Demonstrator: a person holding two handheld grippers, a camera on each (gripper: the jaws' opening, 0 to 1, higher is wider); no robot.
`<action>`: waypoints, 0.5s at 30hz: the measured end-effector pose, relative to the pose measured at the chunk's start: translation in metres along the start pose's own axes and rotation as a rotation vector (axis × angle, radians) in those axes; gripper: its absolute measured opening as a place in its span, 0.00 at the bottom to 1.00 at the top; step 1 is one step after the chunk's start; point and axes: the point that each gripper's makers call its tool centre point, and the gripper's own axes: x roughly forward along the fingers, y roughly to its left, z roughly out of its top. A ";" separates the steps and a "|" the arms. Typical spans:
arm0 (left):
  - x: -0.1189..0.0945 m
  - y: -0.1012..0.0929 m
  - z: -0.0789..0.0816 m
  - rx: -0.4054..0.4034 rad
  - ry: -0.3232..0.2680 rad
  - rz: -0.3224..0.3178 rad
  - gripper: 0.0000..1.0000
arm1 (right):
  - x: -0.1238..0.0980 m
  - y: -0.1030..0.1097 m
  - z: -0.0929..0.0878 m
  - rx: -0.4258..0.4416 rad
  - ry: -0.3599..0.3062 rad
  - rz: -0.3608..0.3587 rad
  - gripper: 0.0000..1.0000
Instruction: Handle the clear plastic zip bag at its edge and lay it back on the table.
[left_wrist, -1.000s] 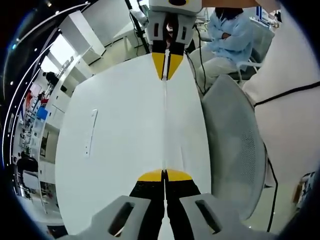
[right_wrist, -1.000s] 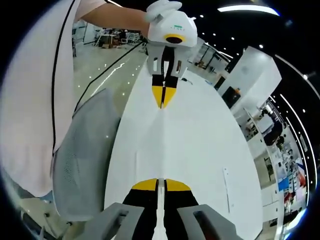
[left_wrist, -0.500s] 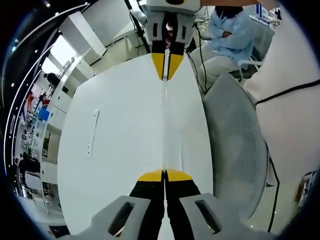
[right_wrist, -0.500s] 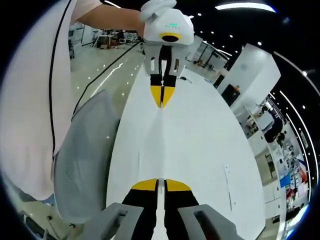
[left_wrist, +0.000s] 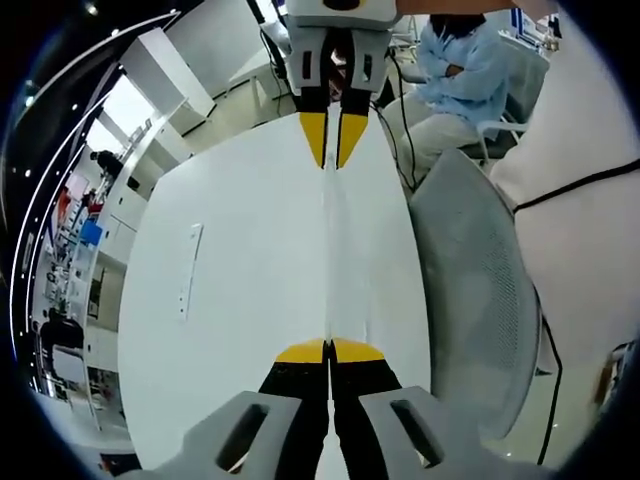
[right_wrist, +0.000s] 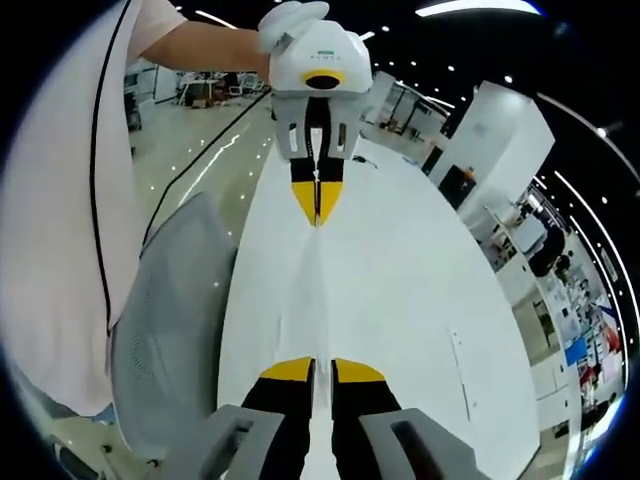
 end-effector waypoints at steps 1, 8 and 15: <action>0.000 0.000 0.001 0.001 -0.001 0.001 0.00 | 0.000 0.000 0.001 -0.001 -0.002 0.000 0.02; 0.000 0.002 -0.001 0.003 -0.001 0.004 0.00 | 0.001 -0.001 0.014 0.004 -0.025 0.012 0.04; 0.001 0.003 -0.004 0.000 -0.002 0.005 0.00 | 0.002 -0.003 0.024 0.005 -0.043 0.019 0.04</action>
